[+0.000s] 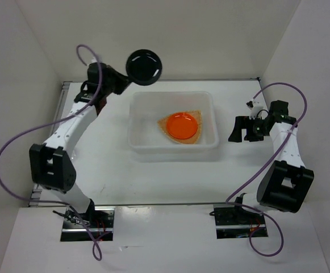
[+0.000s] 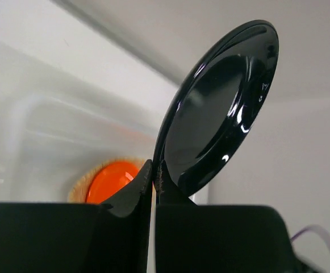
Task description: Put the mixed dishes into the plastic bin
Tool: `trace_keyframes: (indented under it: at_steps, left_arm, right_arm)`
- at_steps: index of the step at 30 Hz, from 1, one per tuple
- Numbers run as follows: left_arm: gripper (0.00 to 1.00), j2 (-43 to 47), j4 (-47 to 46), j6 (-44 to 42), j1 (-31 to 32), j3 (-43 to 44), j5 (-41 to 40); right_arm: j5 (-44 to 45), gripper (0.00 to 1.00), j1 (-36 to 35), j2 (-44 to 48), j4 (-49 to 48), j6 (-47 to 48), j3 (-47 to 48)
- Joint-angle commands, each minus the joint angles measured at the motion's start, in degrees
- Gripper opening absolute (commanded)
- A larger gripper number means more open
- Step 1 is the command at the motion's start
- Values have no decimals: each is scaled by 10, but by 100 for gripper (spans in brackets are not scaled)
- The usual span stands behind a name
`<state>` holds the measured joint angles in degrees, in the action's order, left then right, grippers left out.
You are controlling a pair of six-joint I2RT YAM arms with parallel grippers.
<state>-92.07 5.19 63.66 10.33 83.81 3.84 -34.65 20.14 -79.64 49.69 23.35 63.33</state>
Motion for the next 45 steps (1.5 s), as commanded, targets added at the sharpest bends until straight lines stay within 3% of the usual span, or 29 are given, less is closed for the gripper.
trace_keyframes:
  at_steps: [1, 8, 27, 29, 33, 35, 39, 41, 42, 43, 45]
  left_arm:
    - [0, -65, 52, -101, 67, 55, 86]
    - [0, -203, 162, -152, 141, 192, 90]
    - [0, -346, 224, -158, 182, 241, 73]
    - [12, -346, 224, -158, 182, 234, 67]
    - [45, -320, 242, -158, 182, 252, 51]
    - [71, -299, 271, -171, 188, 276, 4]
    - [87, -243, 366, -214, 188, 380, -95]
    - [90, -243, 508, -243, 172, 497, -142]
    - [95, -251, 557, -250, 165, 531, -207]
    - [98, -260, 643, -255, 150, 556, -239]
    - [100, -252, 693, -286, 132, 553, -301]
  right_arm:
    - [2, 98, 3, 0, -23, -7, -2]
    - [2, 98, 14, 0, -23, -7, -2]
    - [-9, 98, 54, 0, -18, 10, -2]
    - [-9, 98, 60, 0, -18, 10, -2]
    - [-15, 98, 65, 0, -18, 10, -2]
    - [-15, 98, 65, -5, -18, 10, -2]
    - [-15, 98, 65, -5, -13, 10, -2]
    - [-15, 98, 65, -5, -13, 10, -2]
    - [-15, 98, 65, -5, -13, 15, -2]
    - [-15, 98, 65, -10, -13, 15, -2]
    - [-20, 98, 70, -10, -13, 15, -2]
